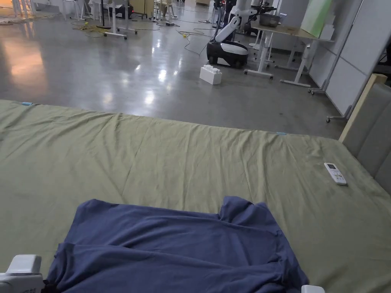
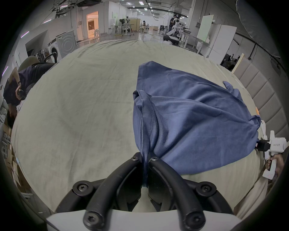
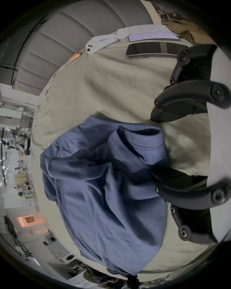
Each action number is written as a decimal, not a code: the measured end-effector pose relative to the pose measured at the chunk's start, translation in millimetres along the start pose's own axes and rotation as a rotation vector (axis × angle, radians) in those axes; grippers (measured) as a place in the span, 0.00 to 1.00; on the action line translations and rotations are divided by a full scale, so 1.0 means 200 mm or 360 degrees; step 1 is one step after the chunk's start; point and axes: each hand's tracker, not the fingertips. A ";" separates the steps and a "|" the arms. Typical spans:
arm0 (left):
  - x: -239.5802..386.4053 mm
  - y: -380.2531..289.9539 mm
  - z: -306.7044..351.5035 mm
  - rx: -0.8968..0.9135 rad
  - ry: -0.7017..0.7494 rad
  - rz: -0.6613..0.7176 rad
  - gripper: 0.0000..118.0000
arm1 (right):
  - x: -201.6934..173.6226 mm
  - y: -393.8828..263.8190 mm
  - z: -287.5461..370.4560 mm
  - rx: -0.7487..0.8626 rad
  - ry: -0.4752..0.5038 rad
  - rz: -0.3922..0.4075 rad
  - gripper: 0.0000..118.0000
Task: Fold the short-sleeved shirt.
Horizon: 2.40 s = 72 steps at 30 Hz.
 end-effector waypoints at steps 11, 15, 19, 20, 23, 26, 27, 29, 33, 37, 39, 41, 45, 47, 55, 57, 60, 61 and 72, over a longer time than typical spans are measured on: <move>-0.04 -0.02 -0.08 0.0008 0.0004 0.0040 0.05 | -0.04 0.00 -0.01 0.0056 -0.0070 0.0090 0.06; -0.04 -0.02 -0.05 0.0025 -0.0004 0.0038 0.05 | -0.05 0.00 0.06 0.0116 -0.0085 0.0124 0.03; -0.07 0.02 0.01 0.0090 -0.0017 0.0050 0.05 | -0.04 0.02 0.16 0.0215 -0.0060 0.0111 0.03; -0.07 0.03 0.04 0.0109 -0.0025 0.0051 0.05 | -0.04 0.04 0.20 0.0240 -0.0062 0.0111 0.03; -0.09 0.08 0.12 0.0163 -0.0047 0.0056 0.05 | -0.02 0.07 0.32 0.0321 -0.0052 0.0094 0.03; -0.10 0.12 0.18 0.0203 -0.0086 0.0066 0.05 | -0.01 0.12 0.44 0.0384 -0.0037 0.0094 0.03; -0.10 0.13 0.21 0.0217 -0.0091 0.0061 0.05 | -0.01 0.12 0.48 0.0394 -0.0033 0.0093 0.03; -0.11 0.13 0.26 0.0230 -0.0098 0.0057 0.05 | -0.01 0.13 0.56 0.0418 -0.0041 0.0118 0.03; -0.14 0.07 0.38 0.0232 -0.0061 0.0010 0.05 | -0.01 0.07 0.68 0.0412 -0.0033 0.0167 0.03; -0.21 -0.09 0.44 0.0168 -0.0052 0.0057 0.05 | -0.01 -0.09 0.71 0.0334 -0.0038 0.0195 0.03; -0.23 -0.19 0.46 0.0122 -0.0028 0.0070 0.05 | -0.02 -0.20 0.70 0.0240 -0.0045 0.0215 0.03; -0.25 -0.29 0.45 0.0055 -0.0013 0.0093 0.05 | -0.04 -0.30 0.65 0.0113 -0.0058 0.0262 0.03; -0.28 -0.43 0.32 -0.0068 -0.0002 0.0132 0.05 | -0.05 -0.44 0.50 -0.0067 -0.0080 0.0267 0.03; -0.26 -0.46 0.25 -0.0121 0.0002 0.0156 0.05 | -0.06 -0.46 0.43 -0.0094 -0.0109 0.0274 0.03; -0.21 -0.45 0.22 -0.0168 0.0122 0.0024 0.06 | -0.12 -0.40 0.33 -0.0218 -0.0164 0.0359 0.14; -0.18 -0.44 0.24 -0.0164 0.0121 0.0025 0.11 | -0.13 -0.39 0.38 -0.0170 -0.0221 0.0362 0.48; -0.12 -0.44 0.29 -0.0093 0.0144 0.0011 0.34 | -0.14 -0.34 0.49 -0.0020 -0.0286 0.0340 0.64; -0.11 -0.43 0.32 -0.0020 0.0153 -0.0010 0.37 | -0.15 -0.32 0.54 0.0059 -0.0272 0.0311 0.64; 0.15 -0.13 0.53 0.0735 0.0073 -0.0040 0.49 | -0.44 -0.07 0.90 0.1145 -0.0038 0.0073 0.69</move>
